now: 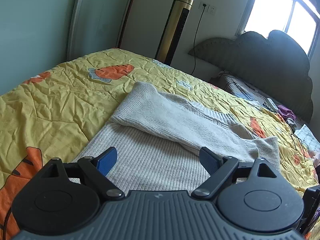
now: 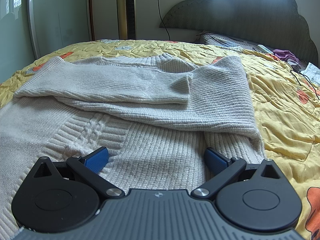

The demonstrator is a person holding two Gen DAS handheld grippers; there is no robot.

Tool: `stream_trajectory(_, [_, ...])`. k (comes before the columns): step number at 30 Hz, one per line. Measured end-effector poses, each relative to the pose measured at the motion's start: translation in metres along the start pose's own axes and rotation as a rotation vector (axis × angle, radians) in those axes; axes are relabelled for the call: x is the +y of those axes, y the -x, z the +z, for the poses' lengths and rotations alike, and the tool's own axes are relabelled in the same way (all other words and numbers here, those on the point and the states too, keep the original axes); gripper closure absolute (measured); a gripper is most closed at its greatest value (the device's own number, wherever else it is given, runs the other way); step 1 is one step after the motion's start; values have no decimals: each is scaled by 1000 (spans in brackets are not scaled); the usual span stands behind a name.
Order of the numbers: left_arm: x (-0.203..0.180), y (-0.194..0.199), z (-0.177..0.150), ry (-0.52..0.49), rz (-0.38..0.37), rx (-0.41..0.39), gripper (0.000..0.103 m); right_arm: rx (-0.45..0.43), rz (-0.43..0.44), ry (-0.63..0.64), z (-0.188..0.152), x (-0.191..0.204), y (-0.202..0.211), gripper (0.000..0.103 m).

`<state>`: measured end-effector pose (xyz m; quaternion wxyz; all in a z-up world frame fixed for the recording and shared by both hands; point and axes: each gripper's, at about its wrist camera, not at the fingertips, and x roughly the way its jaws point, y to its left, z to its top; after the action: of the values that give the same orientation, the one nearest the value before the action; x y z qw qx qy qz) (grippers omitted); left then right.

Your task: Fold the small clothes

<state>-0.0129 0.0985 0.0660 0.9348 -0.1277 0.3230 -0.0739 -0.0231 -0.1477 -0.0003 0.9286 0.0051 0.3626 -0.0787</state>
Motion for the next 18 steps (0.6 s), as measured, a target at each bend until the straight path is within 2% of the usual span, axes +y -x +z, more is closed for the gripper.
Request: stream_trajectory(18, [5, -4, -4, 0, 13, 8, 13, 0, 0, 0, 0, 0, 0, 0])
